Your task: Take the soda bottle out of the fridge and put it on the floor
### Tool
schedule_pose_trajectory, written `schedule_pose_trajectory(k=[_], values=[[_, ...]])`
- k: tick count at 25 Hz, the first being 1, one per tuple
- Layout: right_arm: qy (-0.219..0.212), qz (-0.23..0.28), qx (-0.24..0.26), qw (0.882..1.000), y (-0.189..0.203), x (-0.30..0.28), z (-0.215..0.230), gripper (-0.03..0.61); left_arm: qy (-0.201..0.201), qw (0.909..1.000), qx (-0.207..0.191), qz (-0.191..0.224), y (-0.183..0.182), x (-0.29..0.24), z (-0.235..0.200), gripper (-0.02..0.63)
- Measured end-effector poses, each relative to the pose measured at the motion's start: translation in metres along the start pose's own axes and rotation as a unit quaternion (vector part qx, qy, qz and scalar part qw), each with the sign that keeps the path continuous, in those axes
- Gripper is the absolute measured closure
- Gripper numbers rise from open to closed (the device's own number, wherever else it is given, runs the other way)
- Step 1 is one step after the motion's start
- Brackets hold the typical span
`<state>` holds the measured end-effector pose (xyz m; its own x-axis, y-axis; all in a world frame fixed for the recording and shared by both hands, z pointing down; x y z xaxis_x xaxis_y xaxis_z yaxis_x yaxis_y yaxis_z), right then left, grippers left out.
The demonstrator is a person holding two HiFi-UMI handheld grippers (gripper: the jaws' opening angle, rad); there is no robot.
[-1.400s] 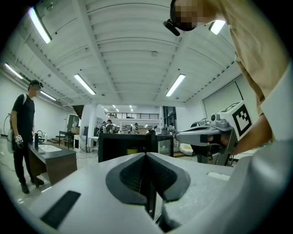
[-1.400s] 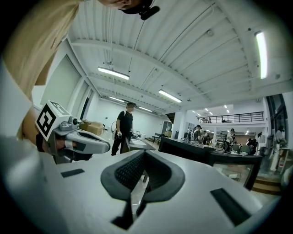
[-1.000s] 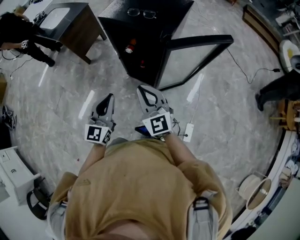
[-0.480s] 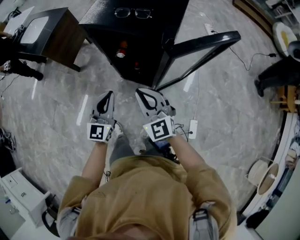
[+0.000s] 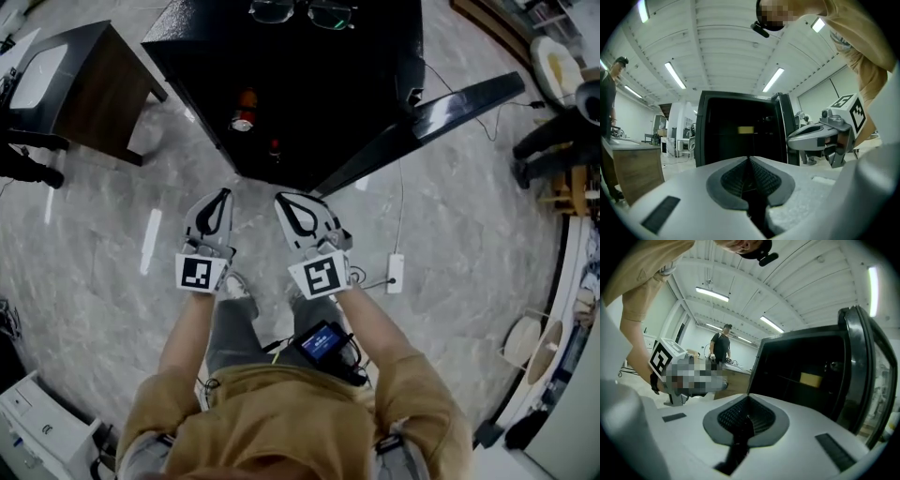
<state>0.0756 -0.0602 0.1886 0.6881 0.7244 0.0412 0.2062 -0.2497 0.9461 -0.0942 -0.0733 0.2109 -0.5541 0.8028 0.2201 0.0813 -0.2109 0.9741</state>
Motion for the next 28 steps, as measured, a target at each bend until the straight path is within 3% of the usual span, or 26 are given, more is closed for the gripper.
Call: schedule_pose_trajectory(k=[8, 11, 22, 28], values=[[-0.031, 0.0, 0.026, 0.999, 0.126, -0.03, -0.024, 0.591, 0.015, 0.9999, -0.003, -0.001, 0.153, -0.013, -0.011, 0.603], [-0.032, -0.001, 0.032, 0.999, 0.165, -0.033, -0.024, 0.591, 0.024, 0.9997, 0.0, -0.011, 0.203, -0.017, -0.011, 0.556], [-0.022, 0.001, 0.04, 0.999, 0.287, -0.05, -0.046, 0.591, 0.073, 0.9971, -0.004, -0.018, 0.343, -0.047, -0.025, 0.489], [-0.029, 0.016, 0.051, 0.998, 0.345, -0.063, -0.063, 0.591, 0.081, 0.9961, 0.001, -0.034, 0.418, -0.067, -0.038, 0.441]])
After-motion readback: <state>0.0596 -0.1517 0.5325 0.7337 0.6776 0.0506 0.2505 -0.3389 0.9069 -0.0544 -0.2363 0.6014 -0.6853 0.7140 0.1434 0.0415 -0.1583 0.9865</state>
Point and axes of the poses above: the fingertips, and each gripper's own axes: x backward along the fingers, z to its right, y out of its underside, the point moved 7 cm from there along x, backward along the fingers, and after that the axes turned 14 degrees about z, right-handed, at the moved point
